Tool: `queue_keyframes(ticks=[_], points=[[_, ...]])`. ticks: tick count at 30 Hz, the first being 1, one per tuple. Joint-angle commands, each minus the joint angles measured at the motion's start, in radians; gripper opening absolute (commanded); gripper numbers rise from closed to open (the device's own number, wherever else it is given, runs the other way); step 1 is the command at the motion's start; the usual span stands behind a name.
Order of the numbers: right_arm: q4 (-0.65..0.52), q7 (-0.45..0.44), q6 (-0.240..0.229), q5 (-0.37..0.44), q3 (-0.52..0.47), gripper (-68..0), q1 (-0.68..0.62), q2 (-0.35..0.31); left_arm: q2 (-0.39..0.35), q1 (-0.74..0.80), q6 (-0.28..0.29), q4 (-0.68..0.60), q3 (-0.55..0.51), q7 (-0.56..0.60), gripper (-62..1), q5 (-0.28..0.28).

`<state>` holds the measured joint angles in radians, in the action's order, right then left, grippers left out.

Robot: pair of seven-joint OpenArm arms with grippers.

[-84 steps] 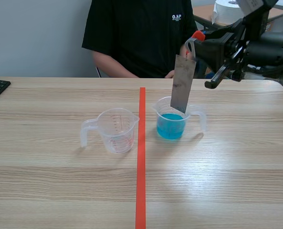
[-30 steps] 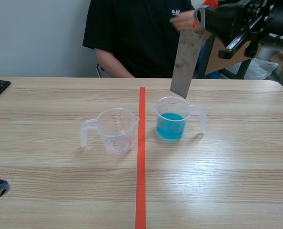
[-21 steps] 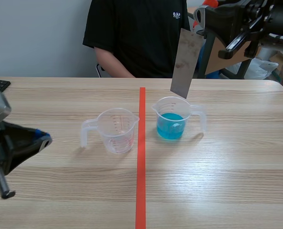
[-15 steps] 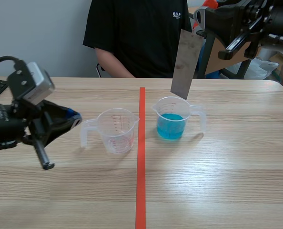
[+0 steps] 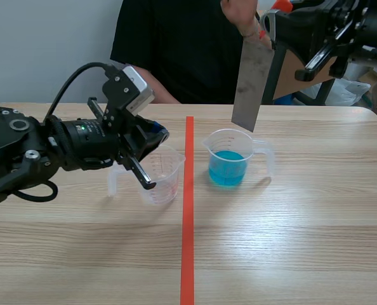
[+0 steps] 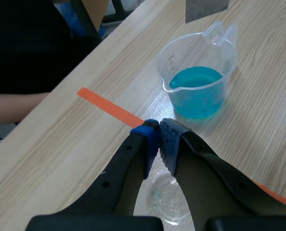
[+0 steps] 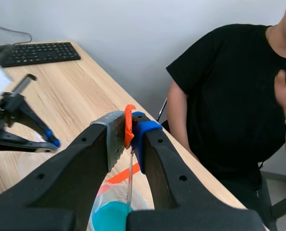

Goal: Do the redox reaction experiment.

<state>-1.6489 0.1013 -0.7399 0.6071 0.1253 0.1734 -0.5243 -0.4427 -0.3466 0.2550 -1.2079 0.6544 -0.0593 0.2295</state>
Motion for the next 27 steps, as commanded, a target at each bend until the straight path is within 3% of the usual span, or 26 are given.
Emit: queue_keyframes(ticks=[1,5,13,24,27], points=[[-0.021,-0.040,-0.006,0.015,0.010,-66.1,0.029,-0.026,0.027,-0.030,-0.002,0.005,0.003,0.010,-56.9,-0.014],[-0.021,-0.071,-0.006,0.015,0.029,-66.1,0.029,-0.047,0.105,-0.072,-0.002,0.085,0.008,0.014,-56.9,-0.076],[-0.021,-0.132,-0.006,0.014,0.070,-66.1,0.029,-0.088,0.222,-0.143,-0.002,0.208,0.008,0.018,-56.9,-0.135],[-0.021,-0.206,-0.006,0.006,0.121,-66.1,0.039,-0.149,0.276,-0.198,-0.001,0.309,0.010,0.053,-56.9,-0.147],[-0.021,-0.212,-0.006,0.007,0.137,-66.1,0.055,-0.169,0.275,-0.200,0.024,0.326,0.010,0.084,-56.9,-0.176]])
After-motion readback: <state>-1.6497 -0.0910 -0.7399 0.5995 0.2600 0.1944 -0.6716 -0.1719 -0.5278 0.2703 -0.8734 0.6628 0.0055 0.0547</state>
